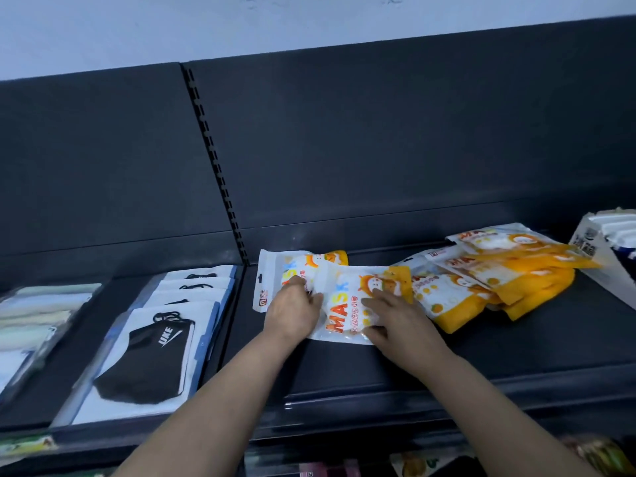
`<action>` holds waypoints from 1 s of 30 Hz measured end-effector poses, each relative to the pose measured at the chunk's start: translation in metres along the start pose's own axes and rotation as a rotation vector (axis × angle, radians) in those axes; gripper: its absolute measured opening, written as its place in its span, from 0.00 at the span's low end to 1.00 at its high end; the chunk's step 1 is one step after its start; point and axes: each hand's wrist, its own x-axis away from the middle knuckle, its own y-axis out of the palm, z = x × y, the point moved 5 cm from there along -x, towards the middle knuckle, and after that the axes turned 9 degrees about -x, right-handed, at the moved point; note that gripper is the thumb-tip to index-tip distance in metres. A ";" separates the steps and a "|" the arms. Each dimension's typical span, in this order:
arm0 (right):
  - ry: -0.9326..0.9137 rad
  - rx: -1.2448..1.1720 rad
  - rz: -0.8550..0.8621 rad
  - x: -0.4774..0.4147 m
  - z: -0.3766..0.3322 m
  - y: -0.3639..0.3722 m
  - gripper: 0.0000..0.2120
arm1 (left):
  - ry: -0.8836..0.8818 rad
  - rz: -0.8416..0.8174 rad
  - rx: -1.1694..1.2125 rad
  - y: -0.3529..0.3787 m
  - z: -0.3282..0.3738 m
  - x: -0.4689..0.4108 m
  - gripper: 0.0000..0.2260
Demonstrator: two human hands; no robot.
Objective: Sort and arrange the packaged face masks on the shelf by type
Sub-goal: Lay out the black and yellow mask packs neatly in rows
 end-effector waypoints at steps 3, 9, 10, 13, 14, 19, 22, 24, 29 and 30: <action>0.040 -0.051 -0.031 0.004 0.000 0.004 0.23 | -0.039 -0.050 0.022 0.007 0.006 0.000 0.20; 0.036 -0.049 0.039 0.009 -0.006 0.013 0.25 | -0.048 -0.010 0.233 0.003 0.001 0.006 0.16; 0.027 -0.051 0.039 0.008 -0.011 0.016 0.26 | -0.053 0.026 0.233 -0.003 -0.005 0.008 0.16; 0.000 -0.059 -0.008 0.002 -0.034 0.027 0.26 | -0.106 0.118 0.146 -0.021 -0.036 0.014 0.18; -0.013 -0.064 -0.026 -0.001 -0.042 0.031 0.24 | -0.125 0.122 0.111 -0.024 -0.049 0.014 0.19; 0.070 0.027 -0.028 -0.013 -0.062 0.035 0.21 | 0.046 0.135 -0.151 -0.028 -0.073 0.018 0.37; 0.135 0.028 -0.029 -0.019 -0.062 0.036 0.24 | 0.341 -0.099 -0.274 -0.009 -0.053 0.027 0.33; 0.156 0.042 -0.041 -0.019 -0.062 0.039 0.23 | 0.362 -0.265 -0.337 0.004 -0.051 0.030 0.31; 0.151 0.013 -0.031 -0.017 -0.063 0.041 0.22 | 0.364 -0.262 -0.412 0.010 -0.054 0.020 0.28; 0.135 0.009 -0.001 -0.015 -0.060 0.038 0.21 | 0.367 -0.246 -0.422 0.010 -0.053 0.016 0.28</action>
